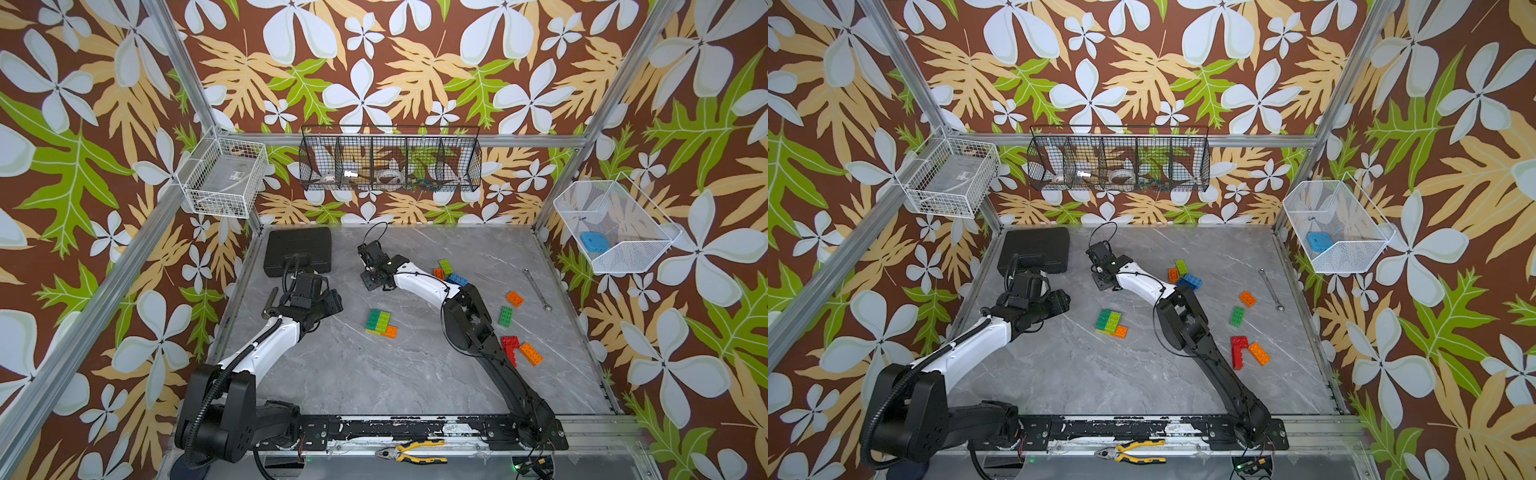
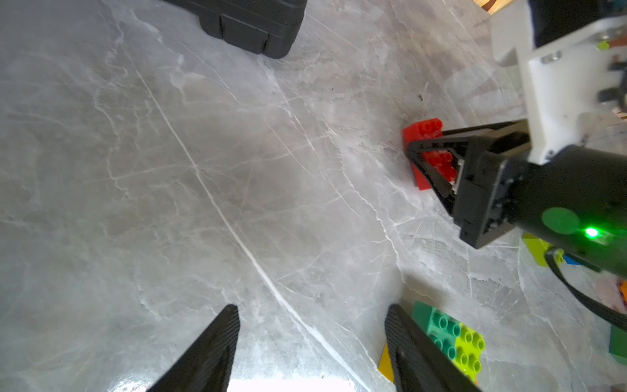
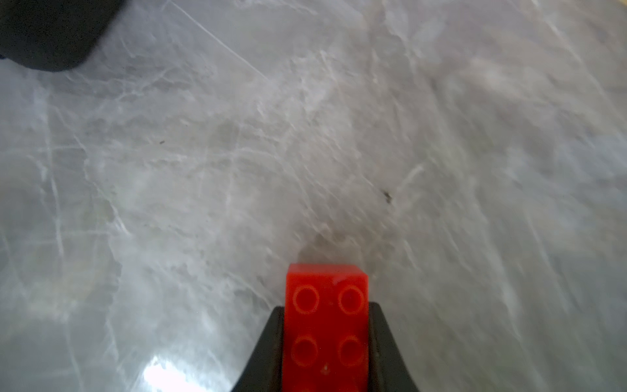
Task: Assemble a rectangle with lego
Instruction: Pick up the lego brick from the center of the board, then place the lego brick at the center of the board.
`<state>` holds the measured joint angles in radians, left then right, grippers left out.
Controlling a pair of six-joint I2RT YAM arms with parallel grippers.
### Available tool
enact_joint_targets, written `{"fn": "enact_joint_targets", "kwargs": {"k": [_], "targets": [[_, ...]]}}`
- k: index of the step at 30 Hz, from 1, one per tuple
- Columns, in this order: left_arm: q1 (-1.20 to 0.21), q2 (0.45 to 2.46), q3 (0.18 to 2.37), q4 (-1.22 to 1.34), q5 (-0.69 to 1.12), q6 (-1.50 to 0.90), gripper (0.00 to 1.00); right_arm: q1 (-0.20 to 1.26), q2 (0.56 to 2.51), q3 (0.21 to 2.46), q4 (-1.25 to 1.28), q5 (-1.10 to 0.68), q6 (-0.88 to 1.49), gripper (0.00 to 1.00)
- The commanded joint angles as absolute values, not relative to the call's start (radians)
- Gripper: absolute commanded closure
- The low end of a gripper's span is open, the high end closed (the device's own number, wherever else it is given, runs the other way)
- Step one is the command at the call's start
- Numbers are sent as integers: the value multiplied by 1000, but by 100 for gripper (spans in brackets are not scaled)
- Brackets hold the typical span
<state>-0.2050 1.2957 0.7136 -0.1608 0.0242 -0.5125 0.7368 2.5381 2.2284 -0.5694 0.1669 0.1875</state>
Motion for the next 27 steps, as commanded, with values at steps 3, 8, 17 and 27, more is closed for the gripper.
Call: {"fn": "enact_joint_targets", "kwargs": {"k": [3, 8, 17, 27], "targets": [[-205, 1279, 733, -154, 7, -499, 32, 738, 2348, 2023, -508, 254, 269, 82], [-206, 1261, 759, -173, -5, -495, 33, 738, 2079, 1669, -459, 314, 374, 85], [-322, 1161, 722, -57, -48, -508, 33, 743, 1630, 1004, -362, 232, 842, 86], [-368, 1143, 645, 89, -22, -568, 33, 776, 1615, 806, -273, 250, 1097, 77]]}}
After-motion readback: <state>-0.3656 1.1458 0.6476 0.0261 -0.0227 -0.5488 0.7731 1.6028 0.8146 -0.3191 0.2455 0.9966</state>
